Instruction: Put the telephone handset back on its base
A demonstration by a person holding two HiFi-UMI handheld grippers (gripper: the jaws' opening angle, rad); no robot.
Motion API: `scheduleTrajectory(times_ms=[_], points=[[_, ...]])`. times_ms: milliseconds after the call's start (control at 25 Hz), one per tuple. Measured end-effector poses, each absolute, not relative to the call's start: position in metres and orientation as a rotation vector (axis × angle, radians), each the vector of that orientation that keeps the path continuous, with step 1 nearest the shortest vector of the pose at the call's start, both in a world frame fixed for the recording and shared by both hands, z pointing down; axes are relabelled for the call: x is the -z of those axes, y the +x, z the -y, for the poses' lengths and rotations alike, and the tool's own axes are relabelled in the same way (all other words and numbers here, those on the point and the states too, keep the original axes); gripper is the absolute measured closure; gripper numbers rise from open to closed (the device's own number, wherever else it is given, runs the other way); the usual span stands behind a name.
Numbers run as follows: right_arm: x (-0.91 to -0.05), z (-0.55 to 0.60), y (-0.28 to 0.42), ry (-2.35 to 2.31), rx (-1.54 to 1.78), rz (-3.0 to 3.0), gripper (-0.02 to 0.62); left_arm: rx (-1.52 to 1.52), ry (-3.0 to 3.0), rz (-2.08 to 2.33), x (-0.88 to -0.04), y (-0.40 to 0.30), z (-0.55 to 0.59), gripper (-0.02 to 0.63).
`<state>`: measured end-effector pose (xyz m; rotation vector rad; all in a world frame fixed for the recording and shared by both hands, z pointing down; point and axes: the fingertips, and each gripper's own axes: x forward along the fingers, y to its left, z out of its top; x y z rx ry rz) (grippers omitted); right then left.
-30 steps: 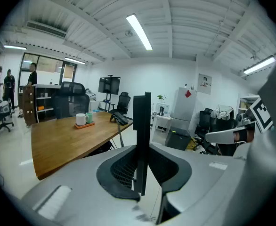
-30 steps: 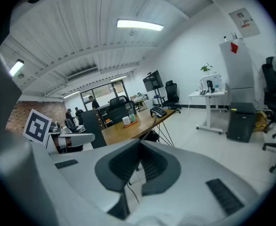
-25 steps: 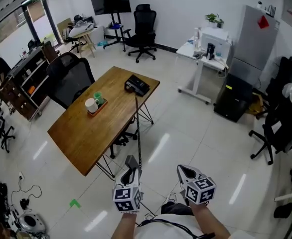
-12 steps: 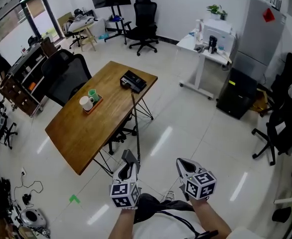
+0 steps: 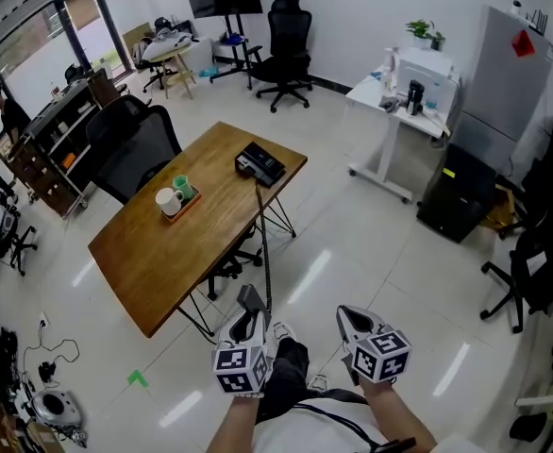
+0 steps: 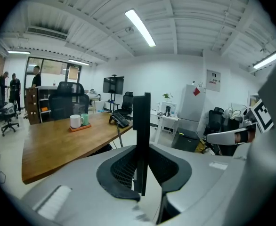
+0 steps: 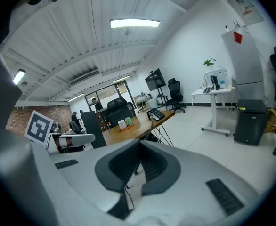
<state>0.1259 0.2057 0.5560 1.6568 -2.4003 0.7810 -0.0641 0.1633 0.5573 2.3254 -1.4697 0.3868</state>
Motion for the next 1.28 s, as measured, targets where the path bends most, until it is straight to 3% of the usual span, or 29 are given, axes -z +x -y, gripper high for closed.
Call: scheduleTrajectory(times_ms=[1280], points=[[-0.556,0.053,0.118,1.584,-0.733,2.324,0.592,-0.169,2.214,1.386,-0.565,-0.070,0.098,0.532]])
